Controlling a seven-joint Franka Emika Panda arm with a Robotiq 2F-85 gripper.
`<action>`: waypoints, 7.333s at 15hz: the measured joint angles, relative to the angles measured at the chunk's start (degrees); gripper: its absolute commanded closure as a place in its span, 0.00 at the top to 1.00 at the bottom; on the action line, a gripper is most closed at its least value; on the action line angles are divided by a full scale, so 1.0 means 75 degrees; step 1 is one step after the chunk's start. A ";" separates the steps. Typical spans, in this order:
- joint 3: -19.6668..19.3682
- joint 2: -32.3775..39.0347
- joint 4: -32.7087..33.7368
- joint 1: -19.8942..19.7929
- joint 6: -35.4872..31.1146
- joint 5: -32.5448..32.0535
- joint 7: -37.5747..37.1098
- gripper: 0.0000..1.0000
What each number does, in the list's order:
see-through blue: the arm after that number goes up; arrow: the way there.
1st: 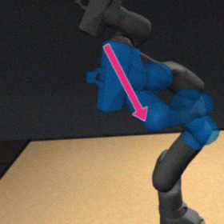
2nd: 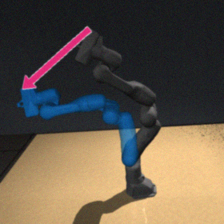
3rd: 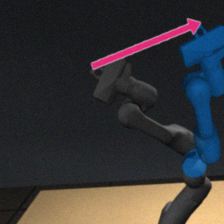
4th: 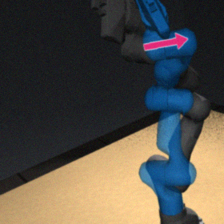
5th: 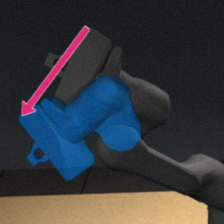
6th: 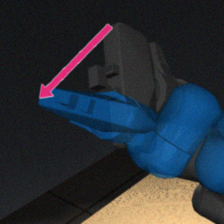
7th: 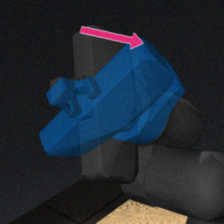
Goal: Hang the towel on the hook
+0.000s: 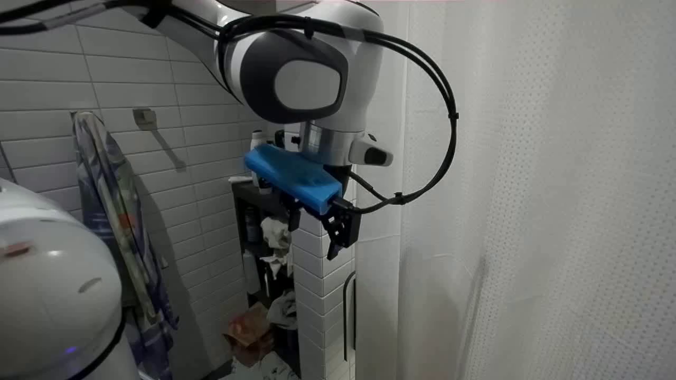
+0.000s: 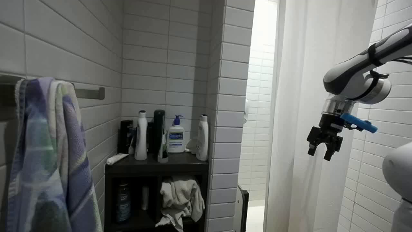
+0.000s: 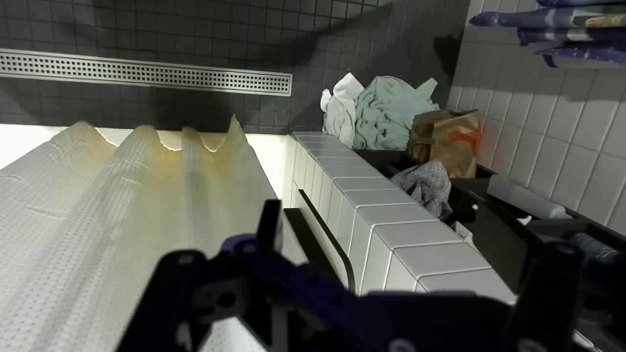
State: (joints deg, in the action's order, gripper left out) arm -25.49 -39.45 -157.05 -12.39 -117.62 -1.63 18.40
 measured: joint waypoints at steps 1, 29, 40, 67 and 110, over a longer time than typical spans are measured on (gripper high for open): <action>0.0000 0.0000 0.0000 0.0000 0.0000 0.0000 0.0000 1.00; -0.0419 0.0185 0.1054 -0.0103 0.1419 -0.0007 0.1953 1.00; 0.0240 -0.1207 0.0707 0.0337 0.2989 0.1233 0.3478 1.00; 0.4821 -0.1911 -0.0231 0.5417 0.0422 0.2958 0.3004 1.00; 0.4210 -0.0175 0.0160 0.6514 -0.0955 0.2271 0.4223 1.00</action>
State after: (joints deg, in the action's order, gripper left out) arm 6.08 -40.76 -155.85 36.47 -124.78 15.41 50.08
